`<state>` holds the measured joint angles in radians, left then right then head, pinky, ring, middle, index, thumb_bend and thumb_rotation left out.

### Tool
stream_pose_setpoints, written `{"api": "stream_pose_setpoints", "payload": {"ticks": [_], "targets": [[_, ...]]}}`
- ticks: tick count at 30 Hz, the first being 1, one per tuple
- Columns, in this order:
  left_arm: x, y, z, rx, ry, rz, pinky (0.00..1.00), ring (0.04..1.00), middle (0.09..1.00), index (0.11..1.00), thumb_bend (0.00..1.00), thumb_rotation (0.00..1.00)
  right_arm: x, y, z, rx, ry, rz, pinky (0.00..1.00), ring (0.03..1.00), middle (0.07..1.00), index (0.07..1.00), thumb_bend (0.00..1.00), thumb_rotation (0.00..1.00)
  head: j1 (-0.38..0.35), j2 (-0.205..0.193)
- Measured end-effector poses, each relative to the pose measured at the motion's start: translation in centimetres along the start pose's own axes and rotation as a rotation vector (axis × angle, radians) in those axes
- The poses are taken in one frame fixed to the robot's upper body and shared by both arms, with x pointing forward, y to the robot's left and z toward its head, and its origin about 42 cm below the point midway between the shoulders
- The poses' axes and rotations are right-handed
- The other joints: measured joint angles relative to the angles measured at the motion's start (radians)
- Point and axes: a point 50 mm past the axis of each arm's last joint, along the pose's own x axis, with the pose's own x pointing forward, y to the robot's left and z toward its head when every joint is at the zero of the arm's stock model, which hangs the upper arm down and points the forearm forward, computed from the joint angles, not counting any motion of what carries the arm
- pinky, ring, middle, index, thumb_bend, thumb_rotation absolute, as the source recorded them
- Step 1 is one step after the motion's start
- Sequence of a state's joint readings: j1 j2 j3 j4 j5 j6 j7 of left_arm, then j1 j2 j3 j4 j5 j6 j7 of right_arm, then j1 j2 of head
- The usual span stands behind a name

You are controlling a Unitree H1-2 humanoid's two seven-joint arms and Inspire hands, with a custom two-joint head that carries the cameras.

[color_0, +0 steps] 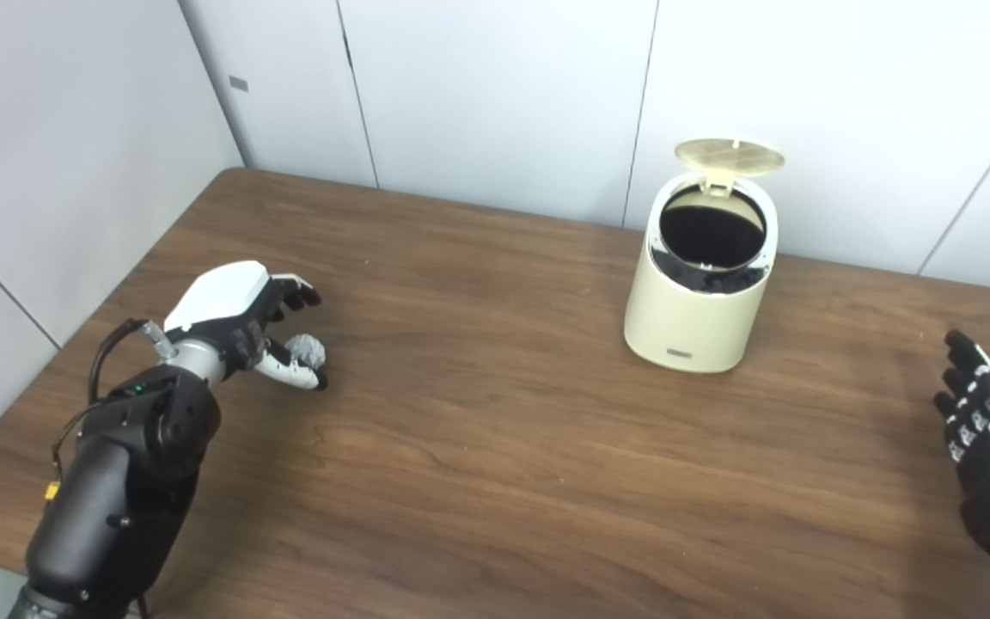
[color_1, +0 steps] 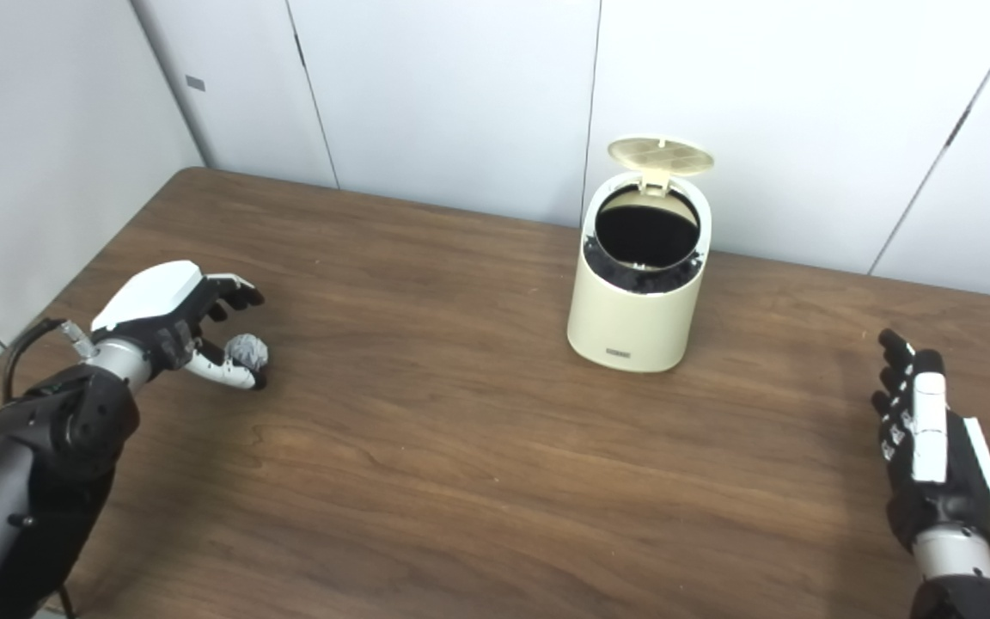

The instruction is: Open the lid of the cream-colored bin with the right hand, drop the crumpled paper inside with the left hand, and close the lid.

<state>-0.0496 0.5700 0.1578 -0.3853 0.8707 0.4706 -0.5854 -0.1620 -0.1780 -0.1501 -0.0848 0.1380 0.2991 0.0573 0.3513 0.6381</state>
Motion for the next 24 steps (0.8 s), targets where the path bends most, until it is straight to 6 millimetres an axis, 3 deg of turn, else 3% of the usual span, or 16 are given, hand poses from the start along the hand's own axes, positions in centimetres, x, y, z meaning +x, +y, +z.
{"api": "stream_pose_setpoints", "payload": {"ticks": [10, 24], "targets": [[-0.01, -0.27, -0.11, -0.037, 0.027, -0.057, 0.66, 0.771, 0.774, 0.739, 0.79, 0.02, 0.03, -0.08, -0.08, 0.006, -0.005, 0.001, 1.0, 1.0, 0.972, 0.898, 0.55, 1.0, -0.002, 0.005], [0.28, -0.41, 0.48, -0.06, 0.047, -0.099, 0.61, 0.705, 0.766, 0.738, 0.78, 0.0, 0.02, -0.14, -0.06, 0.012, -0.004, 0.0, 0.99, 1.0, 0.98, 0.892, 0.59, 1.0, 0.014, 0.012]]}}
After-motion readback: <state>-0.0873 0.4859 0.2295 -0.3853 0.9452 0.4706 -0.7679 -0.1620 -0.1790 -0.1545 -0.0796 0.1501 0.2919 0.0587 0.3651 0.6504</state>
